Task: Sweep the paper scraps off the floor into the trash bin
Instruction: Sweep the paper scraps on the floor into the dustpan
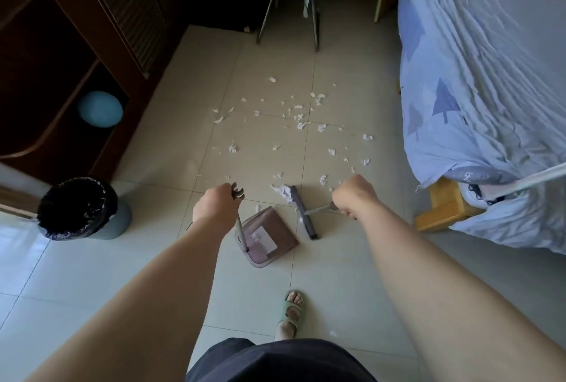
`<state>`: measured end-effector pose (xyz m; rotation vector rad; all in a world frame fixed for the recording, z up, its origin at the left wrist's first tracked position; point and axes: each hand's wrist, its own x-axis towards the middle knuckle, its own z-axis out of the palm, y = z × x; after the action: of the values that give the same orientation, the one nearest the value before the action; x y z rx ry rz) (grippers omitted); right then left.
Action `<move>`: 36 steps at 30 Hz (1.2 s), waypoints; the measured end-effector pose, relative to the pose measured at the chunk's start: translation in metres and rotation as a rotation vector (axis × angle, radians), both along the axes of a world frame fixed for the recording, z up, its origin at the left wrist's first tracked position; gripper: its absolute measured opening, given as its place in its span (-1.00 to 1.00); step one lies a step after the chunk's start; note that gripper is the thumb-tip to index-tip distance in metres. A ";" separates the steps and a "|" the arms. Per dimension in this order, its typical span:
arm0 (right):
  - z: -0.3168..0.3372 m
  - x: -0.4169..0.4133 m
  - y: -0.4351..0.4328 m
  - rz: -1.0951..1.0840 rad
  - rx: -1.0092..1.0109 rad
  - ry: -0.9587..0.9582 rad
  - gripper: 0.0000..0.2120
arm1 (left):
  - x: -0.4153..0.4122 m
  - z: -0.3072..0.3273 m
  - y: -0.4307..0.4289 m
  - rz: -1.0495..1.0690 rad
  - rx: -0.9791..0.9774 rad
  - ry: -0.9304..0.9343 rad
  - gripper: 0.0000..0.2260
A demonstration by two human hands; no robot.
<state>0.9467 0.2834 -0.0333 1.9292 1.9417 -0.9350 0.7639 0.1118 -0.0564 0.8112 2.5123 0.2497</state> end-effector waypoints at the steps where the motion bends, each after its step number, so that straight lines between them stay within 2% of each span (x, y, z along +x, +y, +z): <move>1: 0.002 -0.002 0.004 -0.002 0.004 0.010 -0.95 | -0.001 0.001 0.000 0.007 -0.004 0.014 -0.79; 5: 0.011 -0.005 0.018 0.004 0.060 0.026 -0.98 | -0.009 0.006 -0.005 0.019 -0.016 0.093 -0.77; 12: 0.008 -0.028 0.025 0.111 0.178 0.021 -0.86 | -0.018 0.011 -0.024 0.092 -0.010 0.164 -0.80; 24: -0.026 -0.059 0.024 0.310 0.168 -0.077 -0.78 | -0.038 0.003 -0.025 0.275 0.036 0.075 -0.78; 29: -0.024 -0.070 0.019 0.389 0.140 -0.101 -0.85 | -0.043 -0.003 -0.019 0.384 0.092 -0.006 -0.79; 31: -0.022 -0.067 0.017 0.447 0.137 -0.140 -0.84 | -0.045 -0.005 -0.018 0.419 0.096 -0.005 -0.81; 34: -0.016 -0.057 0.016 0.553 0.160 -0.205 -0.93 | -0.046 -0.010 -0.017 0.449 0.098 0.022 -0.82; 36: -0.011 -0.051 0.019 0.619 0.168 -0.240 -0.87 | -0.047 -0.013 -0.017 0.471 0.118 0.013 -0.82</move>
<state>0.8960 0.3021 -0.0447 1.2853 2.3013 -0.3599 0.7173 0.0950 -0.0693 0.2491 2.6903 0.5527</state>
